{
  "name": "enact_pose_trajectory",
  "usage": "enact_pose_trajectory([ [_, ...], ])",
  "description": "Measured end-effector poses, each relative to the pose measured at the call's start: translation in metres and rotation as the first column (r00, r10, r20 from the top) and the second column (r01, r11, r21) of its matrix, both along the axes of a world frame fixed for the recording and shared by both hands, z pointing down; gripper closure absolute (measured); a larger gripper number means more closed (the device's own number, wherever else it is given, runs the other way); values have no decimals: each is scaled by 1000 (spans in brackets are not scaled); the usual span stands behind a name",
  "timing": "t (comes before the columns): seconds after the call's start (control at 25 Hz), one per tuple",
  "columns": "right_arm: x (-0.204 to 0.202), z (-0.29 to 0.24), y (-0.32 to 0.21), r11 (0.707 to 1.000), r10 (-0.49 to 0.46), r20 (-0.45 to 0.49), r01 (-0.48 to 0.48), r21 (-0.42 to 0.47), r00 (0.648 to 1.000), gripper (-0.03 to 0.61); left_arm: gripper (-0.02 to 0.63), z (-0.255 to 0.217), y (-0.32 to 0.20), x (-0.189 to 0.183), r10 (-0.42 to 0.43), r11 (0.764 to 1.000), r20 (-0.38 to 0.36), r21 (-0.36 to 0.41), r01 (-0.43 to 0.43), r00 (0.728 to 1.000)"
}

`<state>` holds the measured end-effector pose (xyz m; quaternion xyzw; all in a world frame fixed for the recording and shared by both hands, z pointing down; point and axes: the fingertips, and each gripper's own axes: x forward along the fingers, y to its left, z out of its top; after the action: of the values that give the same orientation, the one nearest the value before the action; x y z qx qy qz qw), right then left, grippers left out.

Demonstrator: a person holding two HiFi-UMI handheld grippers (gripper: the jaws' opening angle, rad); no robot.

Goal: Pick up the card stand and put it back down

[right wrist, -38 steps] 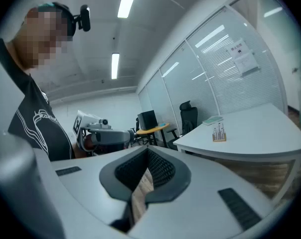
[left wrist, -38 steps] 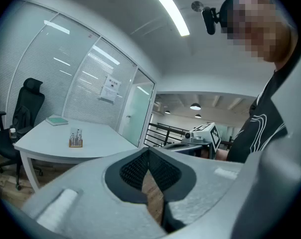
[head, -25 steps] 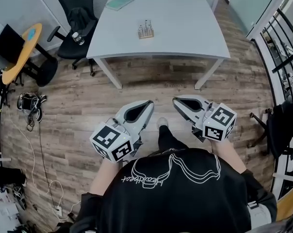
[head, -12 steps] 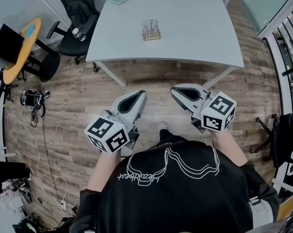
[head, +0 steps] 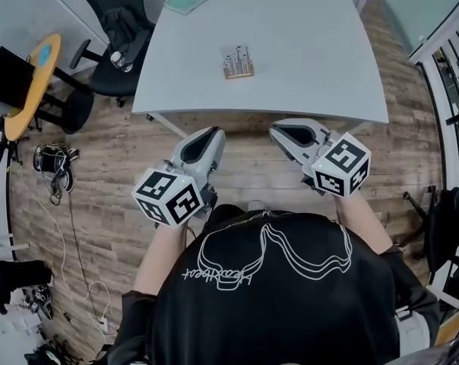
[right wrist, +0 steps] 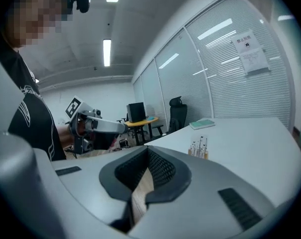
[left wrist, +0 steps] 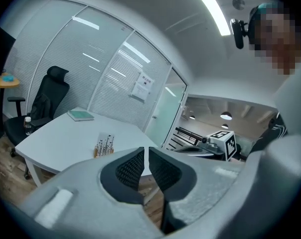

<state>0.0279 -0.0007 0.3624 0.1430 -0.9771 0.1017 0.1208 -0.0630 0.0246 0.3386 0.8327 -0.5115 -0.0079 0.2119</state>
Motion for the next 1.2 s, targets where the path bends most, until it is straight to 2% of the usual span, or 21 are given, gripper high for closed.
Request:
enact_pose_trajectory([
  [0.08,-1,7,-13,999,22,-45,-20,29,999,572,597,3,-11,-5,9,1000,29,-2,-9,1000],
  [0.28,-20,21,-54,998,57,-85,-55,28,995,572,595,14,-51,-25,39,999,61,3,-39,997],
  [0.44,-32,36,-97,995,97,-110,-95,29,989,572,588,37,-97,-37,75,997,94,-38,-72,993],
  [0.56,-43,45,-125,994,105,-130,-101,42,986,572,543,52,-131,-47,106,993,120,-73,-98,987],
  [0.64,-48,53,-145,993,113,-140,-110,29,984,572,541,65,-152,-53,118,989,128,-102,-106,985],
  [0.76,-55,68,-172,991,132,-152,-134,0,980,520,528,85,-178,-60,137,982,139,-146,-117,981],
  [1.0,-68,104,-218,982,180,-191,-189,-26,965,478,481,124,-223,-77,171,969,164,-204,-136,971],
  [1.2,-73,138,-242,975,203,-249,-220,-41,947,460,474,158,-246,-81,201,952,155,-264,-156,967],
])
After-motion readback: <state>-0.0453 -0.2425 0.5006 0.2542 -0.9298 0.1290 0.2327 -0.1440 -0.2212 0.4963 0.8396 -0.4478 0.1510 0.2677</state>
